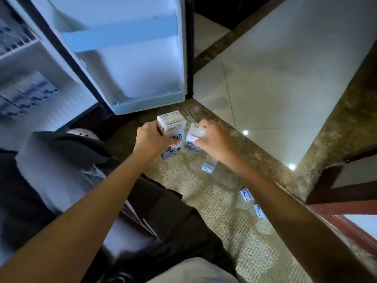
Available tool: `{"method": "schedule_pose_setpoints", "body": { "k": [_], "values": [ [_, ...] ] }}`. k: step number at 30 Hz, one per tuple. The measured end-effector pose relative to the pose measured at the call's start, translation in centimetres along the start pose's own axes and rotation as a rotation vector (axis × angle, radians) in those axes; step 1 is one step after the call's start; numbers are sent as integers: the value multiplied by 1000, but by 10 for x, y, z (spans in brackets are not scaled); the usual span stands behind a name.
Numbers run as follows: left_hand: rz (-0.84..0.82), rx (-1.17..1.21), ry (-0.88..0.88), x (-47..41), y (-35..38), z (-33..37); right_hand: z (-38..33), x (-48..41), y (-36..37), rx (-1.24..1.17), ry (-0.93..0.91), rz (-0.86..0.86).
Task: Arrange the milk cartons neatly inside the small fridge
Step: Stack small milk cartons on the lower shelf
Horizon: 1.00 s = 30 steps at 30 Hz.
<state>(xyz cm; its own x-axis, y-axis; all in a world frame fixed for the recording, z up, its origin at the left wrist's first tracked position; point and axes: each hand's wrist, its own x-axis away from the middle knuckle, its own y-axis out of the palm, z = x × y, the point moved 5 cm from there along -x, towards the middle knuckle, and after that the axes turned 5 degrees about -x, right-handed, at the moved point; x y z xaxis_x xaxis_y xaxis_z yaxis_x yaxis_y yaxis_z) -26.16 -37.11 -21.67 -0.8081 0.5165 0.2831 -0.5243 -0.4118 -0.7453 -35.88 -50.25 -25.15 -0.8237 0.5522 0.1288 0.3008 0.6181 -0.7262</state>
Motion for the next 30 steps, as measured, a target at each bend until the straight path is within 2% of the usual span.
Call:
{"method": "schedule_pose_setpoints", "body": {
  "k": [3, 8, 14, 21, 25, 30],
  "values": [
    [114, 24, -11, -9, -52, -9, -55, -24, -8, -9, -75, 50],
    [261, 104, -48, -24, -133, -39, -148, -57, -3, -24, -258, 40],
    [435, 148, -151, -33, -210, -93, -248, -91, 33, -27, -432, -48],
    [510, 215, -277, -58, -270, -164, -339, -133, 97, -88, -517, -152],
    [553, 224, -311, -84, -293, -193, -372, -167, 125, -124, -520, -98],
    [605, 227, -307, -123, -315, -220, -402, -217, 144, -16, -545, -28]
  ]
}}
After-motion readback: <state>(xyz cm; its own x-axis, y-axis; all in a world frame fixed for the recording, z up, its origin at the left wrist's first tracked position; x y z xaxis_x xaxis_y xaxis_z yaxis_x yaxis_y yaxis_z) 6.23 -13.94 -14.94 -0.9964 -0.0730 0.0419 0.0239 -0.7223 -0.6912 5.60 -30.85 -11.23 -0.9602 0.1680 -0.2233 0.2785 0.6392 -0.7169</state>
